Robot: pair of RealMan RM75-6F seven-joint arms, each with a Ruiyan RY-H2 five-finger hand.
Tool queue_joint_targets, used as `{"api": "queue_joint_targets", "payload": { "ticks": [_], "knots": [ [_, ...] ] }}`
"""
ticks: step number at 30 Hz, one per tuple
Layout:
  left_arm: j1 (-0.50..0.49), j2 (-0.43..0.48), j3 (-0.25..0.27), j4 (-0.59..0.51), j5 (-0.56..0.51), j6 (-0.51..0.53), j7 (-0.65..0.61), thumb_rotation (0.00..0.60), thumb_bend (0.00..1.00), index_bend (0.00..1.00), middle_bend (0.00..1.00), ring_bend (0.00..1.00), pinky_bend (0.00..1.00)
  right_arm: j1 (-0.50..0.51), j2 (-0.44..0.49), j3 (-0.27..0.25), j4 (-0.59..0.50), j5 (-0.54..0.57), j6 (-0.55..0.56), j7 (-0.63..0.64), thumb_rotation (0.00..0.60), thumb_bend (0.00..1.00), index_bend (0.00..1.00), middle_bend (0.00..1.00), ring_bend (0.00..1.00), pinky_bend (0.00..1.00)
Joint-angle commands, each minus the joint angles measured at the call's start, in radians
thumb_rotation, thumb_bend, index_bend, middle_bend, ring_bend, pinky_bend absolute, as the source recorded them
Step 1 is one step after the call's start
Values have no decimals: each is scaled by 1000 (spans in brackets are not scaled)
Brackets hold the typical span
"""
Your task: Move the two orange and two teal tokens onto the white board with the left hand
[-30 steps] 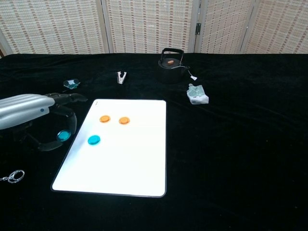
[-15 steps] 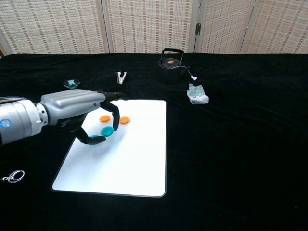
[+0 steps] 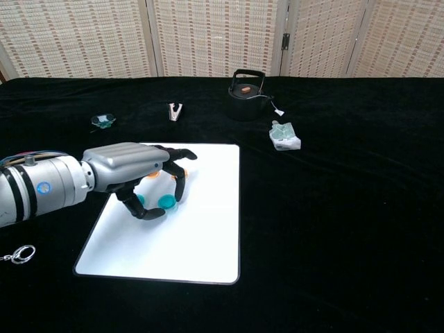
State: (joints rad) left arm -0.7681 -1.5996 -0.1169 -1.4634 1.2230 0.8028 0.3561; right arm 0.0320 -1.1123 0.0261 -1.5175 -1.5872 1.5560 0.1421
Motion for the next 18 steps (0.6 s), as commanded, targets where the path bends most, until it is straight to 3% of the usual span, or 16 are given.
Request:
{"api": "queue_joint_targets", "payload": {
  "ticks": [1,12,18],
  "knots": [
    [-3,-3,3,3,-5,5,6,600,431,439,41,0,0,0,-2,-1,2,-1,0,1,600,510,0,1,7,0],
    [8,30,-2,-37,-11,48,-40,600,431,209,26,0,0,-9,-2,1,11,2,13,14,600,511,0,1,8,0],
    [71,125,-27,-94,22,153,-159,600,431,192,26,0,0,-11,13,4,2,2,17,10,600,511,0,1,8,0]
  ]
}}
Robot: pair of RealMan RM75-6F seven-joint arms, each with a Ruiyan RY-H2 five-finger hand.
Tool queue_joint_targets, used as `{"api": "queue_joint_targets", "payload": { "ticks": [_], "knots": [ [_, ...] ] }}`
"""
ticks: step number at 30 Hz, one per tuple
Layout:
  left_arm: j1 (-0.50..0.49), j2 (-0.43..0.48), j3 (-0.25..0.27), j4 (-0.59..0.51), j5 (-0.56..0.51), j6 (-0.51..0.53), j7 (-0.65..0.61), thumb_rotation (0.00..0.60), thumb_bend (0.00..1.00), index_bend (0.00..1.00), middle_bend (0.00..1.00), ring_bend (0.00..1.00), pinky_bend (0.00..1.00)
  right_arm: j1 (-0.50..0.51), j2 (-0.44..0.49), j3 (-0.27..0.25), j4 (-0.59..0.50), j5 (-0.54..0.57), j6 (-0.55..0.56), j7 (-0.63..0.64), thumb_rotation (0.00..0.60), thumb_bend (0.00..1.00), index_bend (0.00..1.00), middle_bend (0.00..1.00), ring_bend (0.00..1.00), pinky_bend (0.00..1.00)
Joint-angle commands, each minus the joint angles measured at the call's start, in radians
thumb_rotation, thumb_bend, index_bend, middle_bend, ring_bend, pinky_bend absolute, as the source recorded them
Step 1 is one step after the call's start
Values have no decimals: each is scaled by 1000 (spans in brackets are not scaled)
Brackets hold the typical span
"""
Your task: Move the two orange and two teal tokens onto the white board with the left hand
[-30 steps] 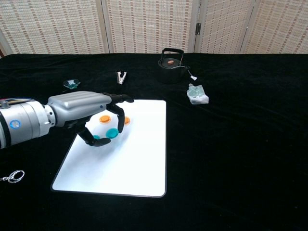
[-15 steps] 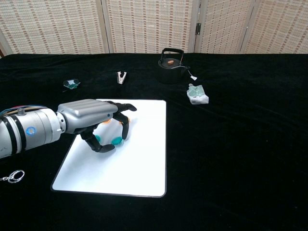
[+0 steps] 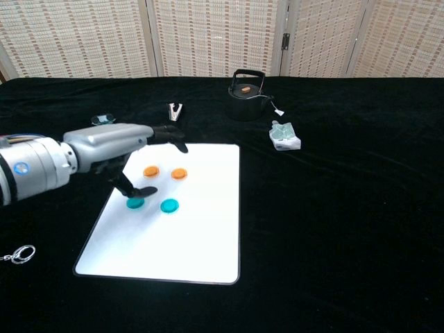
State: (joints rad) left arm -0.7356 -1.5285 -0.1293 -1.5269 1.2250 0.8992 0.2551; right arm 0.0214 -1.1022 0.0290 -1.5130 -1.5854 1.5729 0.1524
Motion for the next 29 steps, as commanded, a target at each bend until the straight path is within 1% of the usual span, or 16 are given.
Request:
{"api": "queue_joint_targets", "payload": {
  "ticks": [1,6,9,12,15,18,22,25,29],
  "knots": [
    [49,69,-17,-35,22,72,-73,600,431,192,26,0,0,0,4,1,-3,0,0,-1,600,511,0,1,8,0],
    [125,150,-16,-44,27,175,-121,600,432,189,26,0,0,3,7,-1,-2,-1,-9,9,600,511,0,1,7,0],
    [180,190,-7,-43,24,244,-131,600,432,164,26,0,0,4,6,0,7,3,-13,24,600,511,0,1,7,0],
    [237,228,11,-52,29,304,-154,600,432,149,26,0,0,5,3,1,14,5,-16,29,600,511,0,1,8,0],
    [293,260,42,-59,53,361,-167,600,432,147,26,0,0,6,0,-1,18,5,-20,34,600,510,0,1,8,0],
    [327,271,61,-61,72,398,-171,600,432,147,25,0,0,6,-4,-2,21,5,-22,38,600,511,0,1,8,0],
    [415,282,104,-51,122,509,-168,600,432,146,23,0,0,6,-4,-8,22,1,-26,55,600,511,0,1,8,0],
    [459,278,118,-30,156,576,-158,600,432,143,19,0,0,4,-2,-10,20,1,-26,62,600,510,0,1,9,0],
    [508,281,141,-13,203,636,-169,600,432,149,18,0,0,-1,-6,-13,21,1,-22,69,600,511,0,1,9,0]
  ]
}}
